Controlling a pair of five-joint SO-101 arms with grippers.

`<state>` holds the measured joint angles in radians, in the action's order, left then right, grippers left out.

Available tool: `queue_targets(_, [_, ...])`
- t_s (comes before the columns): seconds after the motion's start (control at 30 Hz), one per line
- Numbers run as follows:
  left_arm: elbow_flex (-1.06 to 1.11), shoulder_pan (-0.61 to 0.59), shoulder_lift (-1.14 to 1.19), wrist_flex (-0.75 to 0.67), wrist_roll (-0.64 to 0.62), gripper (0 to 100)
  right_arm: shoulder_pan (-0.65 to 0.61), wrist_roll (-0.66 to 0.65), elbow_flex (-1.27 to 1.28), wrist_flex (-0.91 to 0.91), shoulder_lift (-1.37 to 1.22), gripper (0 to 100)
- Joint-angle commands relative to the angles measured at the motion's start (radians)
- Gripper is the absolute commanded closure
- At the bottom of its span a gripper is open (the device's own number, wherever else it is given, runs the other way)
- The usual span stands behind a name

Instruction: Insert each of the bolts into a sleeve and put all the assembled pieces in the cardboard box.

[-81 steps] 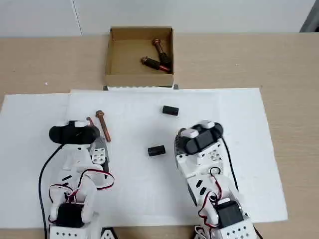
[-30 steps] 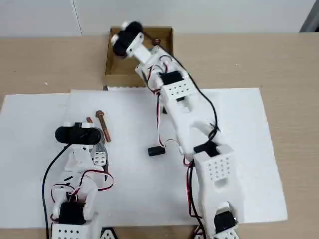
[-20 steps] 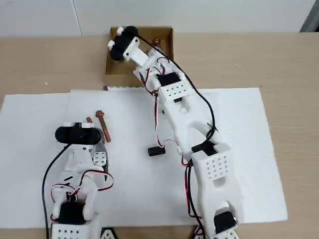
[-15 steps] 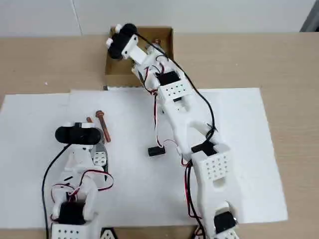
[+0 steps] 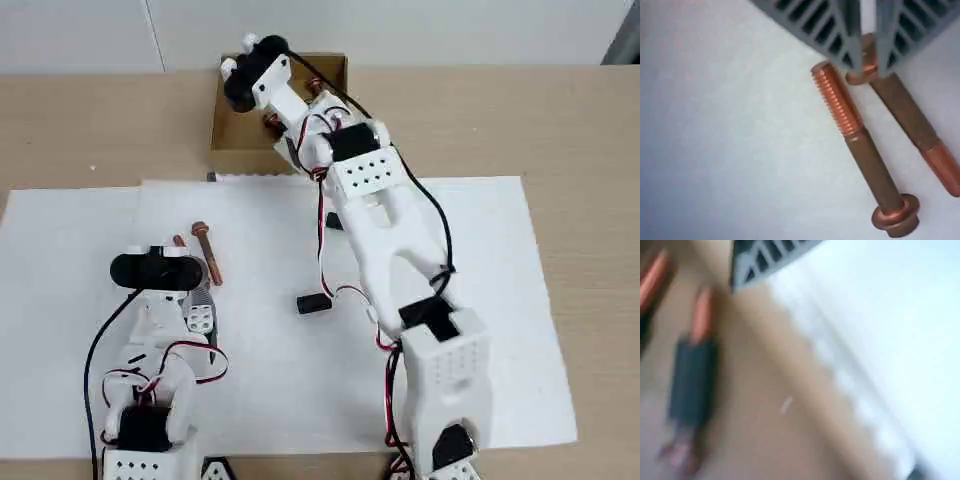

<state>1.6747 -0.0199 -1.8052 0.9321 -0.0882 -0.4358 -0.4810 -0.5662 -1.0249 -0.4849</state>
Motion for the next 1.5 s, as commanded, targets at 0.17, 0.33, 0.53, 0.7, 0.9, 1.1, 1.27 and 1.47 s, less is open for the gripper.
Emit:
queue_targets(0.17, [-0.005, -0.006, -0.012, -0.002, 0.005, 99, 0.036, 0.02, -0.049, -0.328, 0.154, 85.9])
queue_targets(0.33, [-0.005, -0.006, -0.012, -0.002, 0.005, 99, 0.062, 0.02, -0.049, -0.473, 0.153, 85.9])
queue_targets(0.53, [-0.005, -0.006, -0.012, -0.002, 0.005, 99, 0.065, 0.011, -0.044, -0.535, 0.151, 85.7])
queue_targets(0.7, [-0.005, -0.006, -0.012, -0.002, 0.005, 99, 0.065, -0.141, -0.043, -0.558, 0.094, 85.6])
queue_targets(0.9, [-0.005, -0.006, -0.012, -0.002, 0.005, 99, 0.065, -0.252, -0.044, -0.564, -0.008, 85.6])
queue_targets(1.1, [-0.005, -0.006, -0.012, -0.002, 0.005, 99, 0.084, -0.293, -0.046, -0.518, -0.087, 85.6])
queue_targets(1.27, [-0.005, -0.006, -0.012, -0.002, 0.005, 99, 0.113, -0.322, -0.046, -0.449, -0.14, 85.6])
queue_targets(1.47, [-0.005, -0.006, -0.012, -0.002, 0.005, 99, 0.11, -0.348, -0.048, -0.423, -0.188, 85.8])
